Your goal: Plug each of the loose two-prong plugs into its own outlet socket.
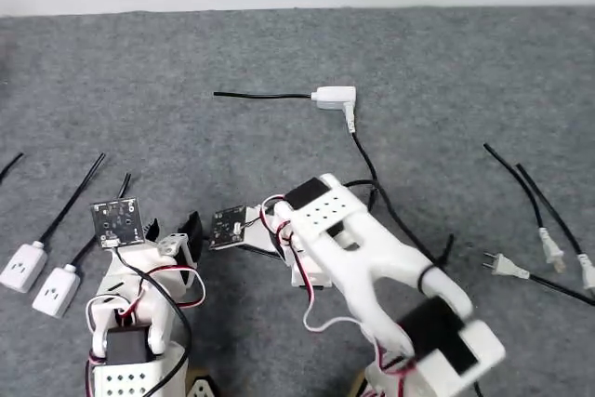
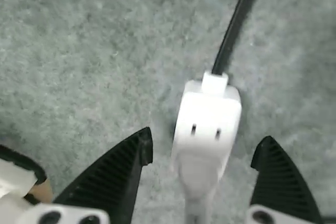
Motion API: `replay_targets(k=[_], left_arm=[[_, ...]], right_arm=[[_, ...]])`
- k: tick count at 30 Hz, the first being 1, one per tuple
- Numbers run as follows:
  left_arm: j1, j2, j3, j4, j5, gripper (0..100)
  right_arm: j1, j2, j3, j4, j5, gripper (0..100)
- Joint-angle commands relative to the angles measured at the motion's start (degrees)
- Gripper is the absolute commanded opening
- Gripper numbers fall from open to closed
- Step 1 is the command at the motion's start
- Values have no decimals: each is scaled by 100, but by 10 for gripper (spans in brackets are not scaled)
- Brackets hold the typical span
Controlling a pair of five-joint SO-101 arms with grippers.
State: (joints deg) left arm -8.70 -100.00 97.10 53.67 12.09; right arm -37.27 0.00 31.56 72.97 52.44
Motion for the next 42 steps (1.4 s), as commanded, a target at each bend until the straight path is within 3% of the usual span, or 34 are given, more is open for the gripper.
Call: replay_targets(k=[1, 6, 13, 19, 23, 33, 42], left_arm=[[-18, -35, -40, 35, -44, 214], [-18, -35, -40, 35, -44, 214], [-18, -35, -40, 26, -44, 214], [-18, -35, -40, 26, -44, 214], [-18, -35, -40, 26, -44, 214], [-9, -35, -40, 26, -44, 214], [-9, -35, -40, 18, -44, 214]], right_arm=[[92, 312, -185, -391, -44, 226], [532, 426, -185, -760, -35, 0], [1165, 136, -554, -400, 519, 8], [1367, -910, -2673, 1103, 721, 8], [1921, -787, -4018, 1314, 949, 8], [3371, 453, -4580, -1508, 949, 8], [3697, 2941, -4958, -3767, 941, 8]])
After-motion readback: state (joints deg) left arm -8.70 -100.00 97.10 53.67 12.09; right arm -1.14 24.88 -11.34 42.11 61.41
